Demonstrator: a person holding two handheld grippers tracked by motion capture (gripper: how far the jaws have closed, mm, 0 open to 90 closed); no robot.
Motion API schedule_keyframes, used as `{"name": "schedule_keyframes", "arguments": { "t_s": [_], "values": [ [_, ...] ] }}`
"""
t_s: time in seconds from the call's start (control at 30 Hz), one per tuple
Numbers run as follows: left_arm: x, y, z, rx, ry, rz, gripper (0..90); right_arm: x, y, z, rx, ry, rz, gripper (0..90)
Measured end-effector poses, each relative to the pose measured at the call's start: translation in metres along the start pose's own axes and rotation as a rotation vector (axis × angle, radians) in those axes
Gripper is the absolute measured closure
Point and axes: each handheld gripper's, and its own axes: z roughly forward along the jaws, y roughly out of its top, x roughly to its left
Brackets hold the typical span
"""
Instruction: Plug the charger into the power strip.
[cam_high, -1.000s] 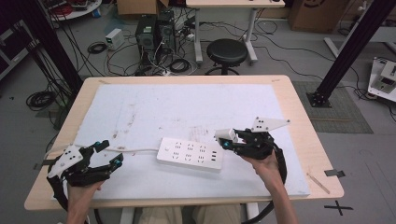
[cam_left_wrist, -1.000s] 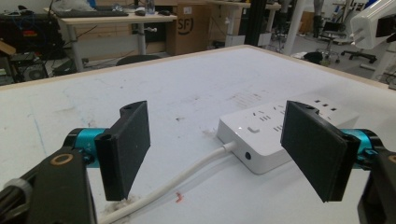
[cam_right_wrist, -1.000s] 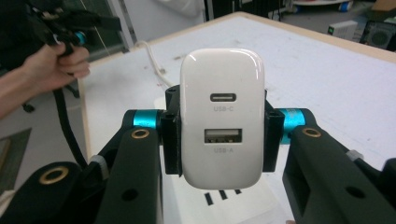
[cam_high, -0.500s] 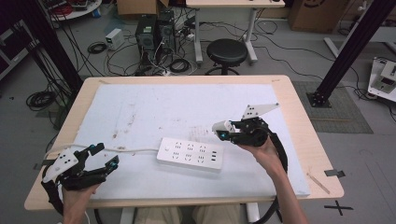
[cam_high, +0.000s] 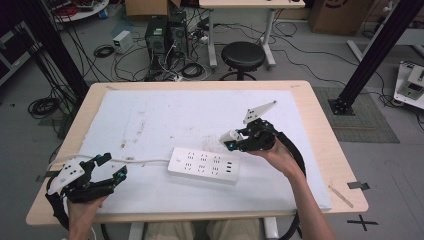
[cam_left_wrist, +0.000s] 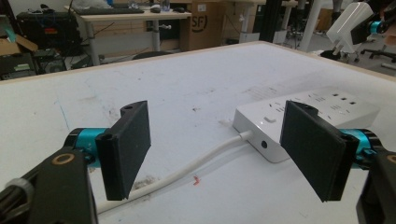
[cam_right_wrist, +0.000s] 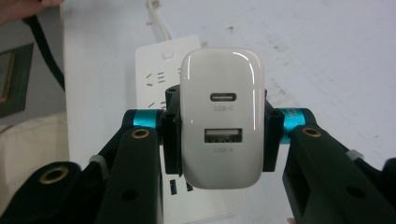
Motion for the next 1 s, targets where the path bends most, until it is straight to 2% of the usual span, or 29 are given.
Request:
{"name": "schedule_keyframes", "arguments": {
  "t_s": [0.13, 0.27, 0.37, 0.4, 0.5, 0.6, 1.0],
  "values": [
    [-0.001, -0.003, 0.0, 0.007, 0.001, -0.004, 24.5, -0.001, 0.008, 0.016, 0.115, 0.018, -0.041, 63.1],
    [-0.001, -0.003, -0.002, 0.006, 0.005, -0.006, 24.5, -0.001, 0.011, 0.028, 0.208, 0.029, -0.077, 63.1],
    [-0.001, -0.005, -0.003, 0.009, 0.005, -0.007, 24.5, -0.001, 0.012, 0.032, 0.227, 0.035, -0.094, 63.1],
    [-0.001, -0.005, -0.003, 0.011, 0.007, -0.007, 24.6, 0.0, 0.014, 0.036, 0.248, 0.052, -0.112, 63.1],
    [-0.001, -0.007, -0.003, 0.015, 0.008, -0.012, 24.6, 0.001, 0.014, 0.04, 0.259, 0.067, -0.133, 63.1],
    [-0.001, -0.008, -0.002, 0.018, 0.006, -0.012, 24.6, 0.002, 0.013, 0.041, 0.273, 0.063, -0.128, 63.1],
    [-0.004, -0.015, -0.001, 0.036, 0.002, -0.02, 24.6, 0.009, 0.024, 0.056, 0.393, 0.047, -0.19, 63.1]
  ]
}}
